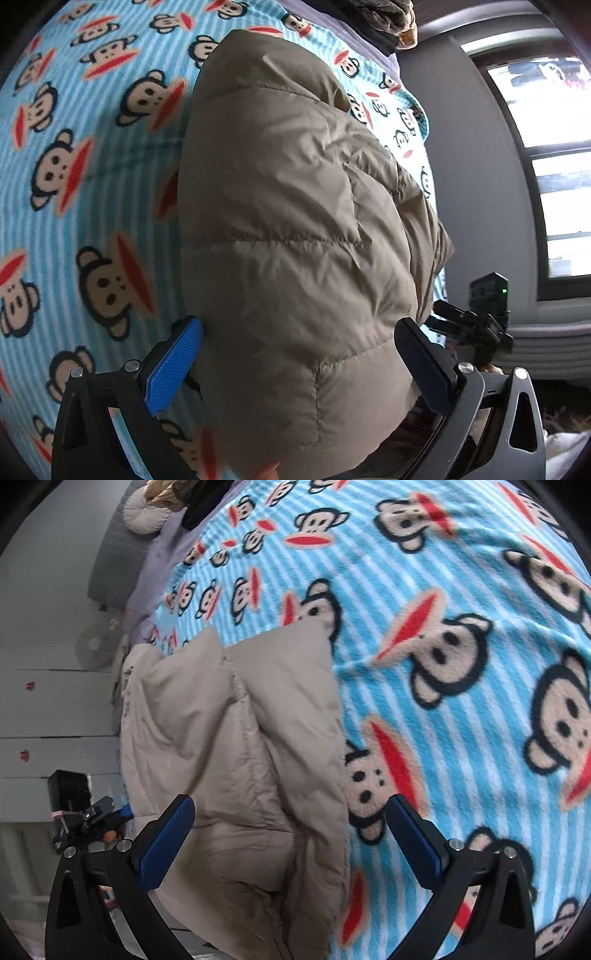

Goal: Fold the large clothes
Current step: 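Grasp and lift the beige jacket bundle with both tools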

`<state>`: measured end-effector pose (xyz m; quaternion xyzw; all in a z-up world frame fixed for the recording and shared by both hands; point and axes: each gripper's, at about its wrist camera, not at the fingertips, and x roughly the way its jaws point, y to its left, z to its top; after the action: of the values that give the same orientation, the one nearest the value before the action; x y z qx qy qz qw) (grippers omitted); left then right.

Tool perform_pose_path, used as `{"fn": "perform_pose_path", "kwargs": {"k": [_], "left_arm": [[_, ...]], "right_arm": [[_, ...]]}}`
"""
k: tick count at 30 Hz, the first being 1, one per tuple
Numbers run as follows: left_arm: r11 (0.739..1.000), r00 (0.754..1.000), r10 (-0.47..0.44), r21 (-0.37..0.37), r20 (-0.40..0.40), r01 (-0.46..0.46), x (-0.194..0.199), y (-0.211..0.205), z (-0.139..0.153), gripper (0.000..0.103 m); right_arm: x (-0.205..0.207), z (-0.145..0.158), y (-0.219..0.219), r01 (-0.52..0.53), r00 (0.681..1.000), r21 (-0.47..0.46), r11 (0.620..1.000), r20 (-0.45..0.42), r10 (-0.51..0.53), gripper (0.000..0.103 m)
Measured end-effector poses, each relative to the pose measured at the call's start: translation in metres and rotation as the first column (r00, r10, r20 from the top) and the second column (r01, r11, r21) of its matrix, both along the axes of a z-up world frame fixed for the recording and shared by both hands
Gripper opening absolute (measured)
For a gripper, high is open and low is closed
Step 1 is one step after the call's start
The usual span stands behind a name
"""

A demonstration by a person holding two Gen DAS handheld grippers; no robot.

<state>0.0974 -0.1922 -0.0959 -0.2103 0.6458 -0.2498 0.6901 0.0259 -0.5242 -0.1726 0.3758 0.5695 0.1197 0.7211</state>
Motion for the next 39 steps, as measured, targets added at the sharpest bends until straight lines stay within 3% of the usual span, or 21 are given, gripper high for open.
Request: {"fn": "perform_pose_path", "kwargs": {"k": [6,10,19,25,28,35,39], "left_arm": [[0.999,0.999,-0.037,-0.022,-0.021,0.036,0.007,-0.001,-0.016,0.103],[0.997,0.996,-0.076,-0.037,-0.042,0.075,0.014,-0.004,-0.038,0.103],[0.98,0.99,-0.091,-0.185,-0.105,0.071,0.029,-0.002,-0.073,0.103],[0.967,0.985,-0.08,-0.251,-0.151,0.04,0.036,-0.004,-0.094,0.103],[0.976,0.987,-0.087,-0.212,-0.135,0.057,0.036,-0.011,-0.091,0.103],[0.997,0.997,-0.075,-0.031,-0.023,0.074,0.025,-0.037,-0.06,0.103],[0.997,0.996,-0.07,0.041,0.046,0.069,0.018,-0.048,-0.043,0.099]], "right_arm": [[0.015,-0.005,0.006,-0.047,0.999,0.002,0.999,-0.011,0.047,0.103],[0.032,-0.024,0.015,-0.089,0.995,0.03,0.996,-0.042,0.09,0.103],[0.077,-0.049,0.053,-0.213,0.976,0.188,0.959,-0.003,0.218,0.103],[0.099,-0.068,0.066,-0.213,0.975,0.265,0.941,-0.011,0.224,0.103],[0.103,-0.07,0.074,-0.207,0.975,0.263,0.942,-0.019,0.219,0.103],[0.106,-0.073,0.086,-0.135,0.987,0.273,0.953,-0.047,0.153,0.102],[0.104,-0.07,0.086,-0.117,0.989,0.275,0.954,-0.058,0.138,0.084]]}}
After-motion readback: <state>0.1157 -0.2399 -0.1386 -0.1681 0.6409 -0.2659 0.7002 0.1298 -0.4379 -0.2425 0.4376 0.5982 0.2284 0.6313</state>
